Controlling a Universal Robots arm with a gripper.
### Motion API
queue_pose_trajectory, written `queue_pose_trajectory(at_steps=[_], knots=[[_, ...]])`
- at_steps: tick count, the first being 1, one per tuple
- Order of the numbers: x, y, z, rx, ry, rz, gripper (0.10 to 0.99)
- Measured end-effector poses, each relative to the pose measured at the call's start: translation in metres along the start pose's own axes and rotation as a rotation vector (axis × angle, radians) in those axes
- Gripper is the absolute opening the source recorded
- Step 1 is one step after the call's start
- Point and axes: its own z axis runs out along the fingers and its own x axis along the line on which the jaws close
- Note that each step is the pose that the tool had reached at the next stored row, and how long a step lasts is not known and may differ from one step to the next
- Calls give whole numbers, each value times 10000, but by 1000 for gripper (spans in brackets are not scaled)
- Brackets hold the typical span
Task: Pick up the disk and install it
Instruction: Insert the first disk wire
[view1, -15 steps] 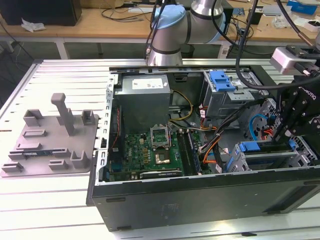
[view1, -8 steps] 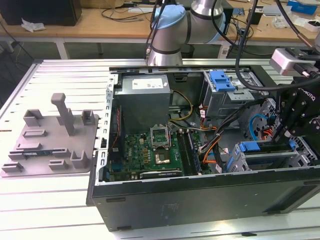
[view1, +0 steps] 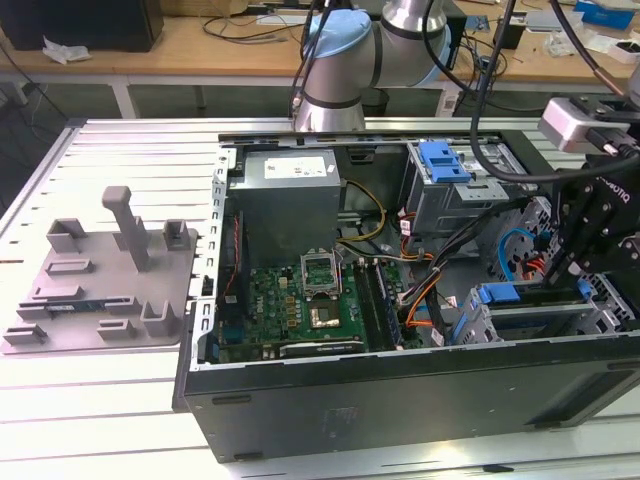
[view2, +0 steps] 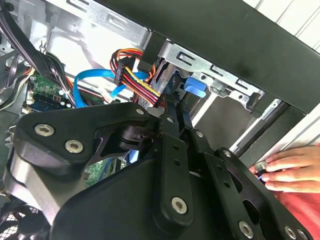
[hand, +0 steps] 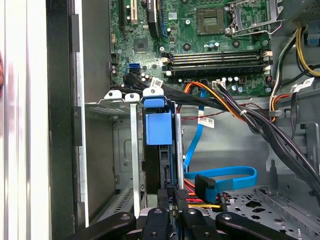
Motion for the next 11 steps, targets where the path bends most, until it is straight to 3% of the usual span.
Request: queue_pose_trajectory(at_steps=[8,11], knots=[[-1,0,15,-2,-7,0,173],[1,1,-13,-1,-3,1,298]])
